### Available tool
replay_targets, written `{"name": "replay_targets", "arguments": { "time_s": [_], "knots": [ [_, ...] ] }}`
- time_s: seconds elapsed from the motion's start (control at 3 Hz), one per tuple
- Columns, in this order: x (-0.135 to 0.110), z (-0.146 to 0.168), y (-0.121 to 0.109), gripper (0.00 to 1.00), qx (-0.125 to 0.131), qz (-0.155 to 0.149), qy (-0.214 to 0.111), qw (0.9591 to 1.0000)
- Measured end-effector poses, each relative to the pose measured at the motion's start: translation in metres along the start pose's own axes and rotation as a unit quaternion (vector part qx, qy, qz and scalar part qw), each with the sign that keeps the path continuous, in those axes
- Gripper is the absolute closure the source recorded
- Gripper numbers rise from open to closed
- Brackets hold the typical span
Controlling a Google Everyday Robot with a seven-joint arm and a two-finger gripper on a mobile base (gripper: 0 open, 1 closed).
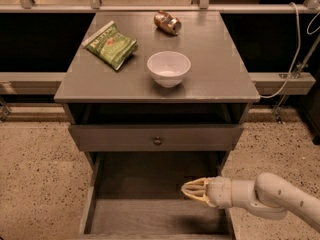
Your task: Pick orange from middle drawer and place on counter
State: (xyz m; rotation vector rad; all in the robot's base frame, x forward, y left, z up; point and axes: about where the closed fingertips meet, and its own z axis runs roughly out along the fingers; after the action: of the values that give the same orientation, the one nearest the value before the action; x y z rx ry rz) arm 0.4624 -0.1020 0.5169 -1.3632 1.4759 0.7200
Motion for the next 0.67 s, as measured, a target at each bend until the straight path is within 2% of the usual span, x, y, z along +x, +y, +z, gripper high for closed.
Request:
{"name": "replay_targets", "arguments": {
  "time_s": [0.33,0.67],
  "knots": [
    [0.0166,0.0044,-0.0145,0.35,0.035,0.005,0.032,0.9989],
    [0.0156,0.0063,-0.0131,0.11,0.032,0.005,0.030,0.9990]
  ]
}}
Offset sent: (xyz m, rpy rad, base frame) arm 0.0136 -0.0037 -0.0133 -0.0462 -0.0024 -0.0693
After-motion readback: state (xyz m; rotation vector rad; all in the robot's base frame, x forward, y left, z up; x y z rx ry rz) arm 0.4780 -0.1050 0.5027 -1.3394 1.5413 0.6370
